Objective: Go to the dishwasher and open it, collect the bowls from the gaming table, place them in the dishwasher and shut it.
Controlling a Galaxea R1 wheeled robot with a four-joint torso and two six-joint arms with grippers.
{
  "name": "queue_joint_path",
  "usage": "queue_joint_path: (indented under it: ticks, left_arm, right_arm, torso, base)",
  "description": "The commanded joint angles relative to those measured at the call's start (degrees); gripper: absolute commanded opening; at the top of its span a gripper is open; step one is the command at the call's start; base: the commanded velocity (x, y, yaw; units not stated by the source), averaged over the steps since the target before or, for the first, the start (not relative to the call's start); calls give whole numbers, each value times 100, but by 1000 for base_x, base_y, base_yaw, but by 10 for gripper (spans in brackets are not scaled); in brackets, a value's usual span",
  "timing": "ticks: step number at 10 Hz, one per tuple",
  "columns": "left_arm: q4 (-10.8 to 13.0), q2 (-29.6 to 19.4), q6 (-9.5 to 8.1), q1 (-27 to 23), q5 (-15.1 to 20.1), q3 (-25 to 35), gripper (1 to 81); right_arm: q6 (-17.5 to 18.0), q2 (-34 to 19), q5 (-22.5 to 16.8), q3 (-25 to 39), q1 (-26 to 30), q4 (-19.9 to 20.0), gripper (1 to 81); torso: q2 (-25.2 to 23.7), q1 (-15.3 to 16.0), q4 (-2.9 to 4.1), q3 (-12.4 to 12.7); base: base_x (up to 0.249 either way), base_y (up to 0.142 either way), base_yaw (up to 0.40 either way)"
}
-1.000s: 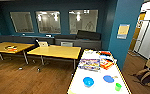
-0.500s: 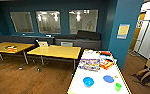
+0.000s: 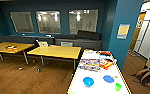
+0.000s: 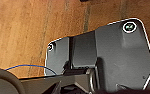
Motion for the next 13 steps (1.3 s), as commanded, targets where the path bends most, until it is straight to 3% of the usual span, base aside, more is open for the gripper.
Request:
queue_joint_path:
  ticks: [1,2,3,4,5,6,7,13]
  left_arm:
    - [-5268,-135,5141,-222,-425,13,811]
    - [-8597,-195,8640,-333,-687,20,811]
    - [-6586,-142,6694,-290,-453,12,811]
    - [-9165,-170,9266,-628,-375,20,811]
    - [-6215,-60,6405,-369,87,3,811]
    - [-9053,-46,9395,-746,165,11,811]
    - [-8745,15,9617,-746,155,28,811]
    - [-8690,288,9661,-957,102,-121,811]
  right_arm:
    - [1,-189,-245,178,304,26,811]
    - [1,-233,-245,265,287,25,811]
    - [10,-329,-245,423,320,34,811]
    - [10,-433,-245,614,321,34,811]
    - [95,-635,-236,923,356,43,811]
    - [254,-750,-245,1030,400,34,811]
    - [378,-953,-245,1250,409,34,811]
    - [976,-2552,-210,2947,752,43,811]
  torso:
    - [0,0,0,0]
    - [0,0,0,0]
    - [0,0,0,0]
    - [0,0,0,0]
    - [0,0,0,0]
    - [0,0,0,0]
    - [2,0,0,0]
    - [0,0,0,0]
  base:
    - [0,0,0]
    - [0,0,0]
    - [0,0,0]
    - [0,0,0]
    - [0,0,0]
    - [0,0,0]
    - [0,0,0]
    - [0,0,0]
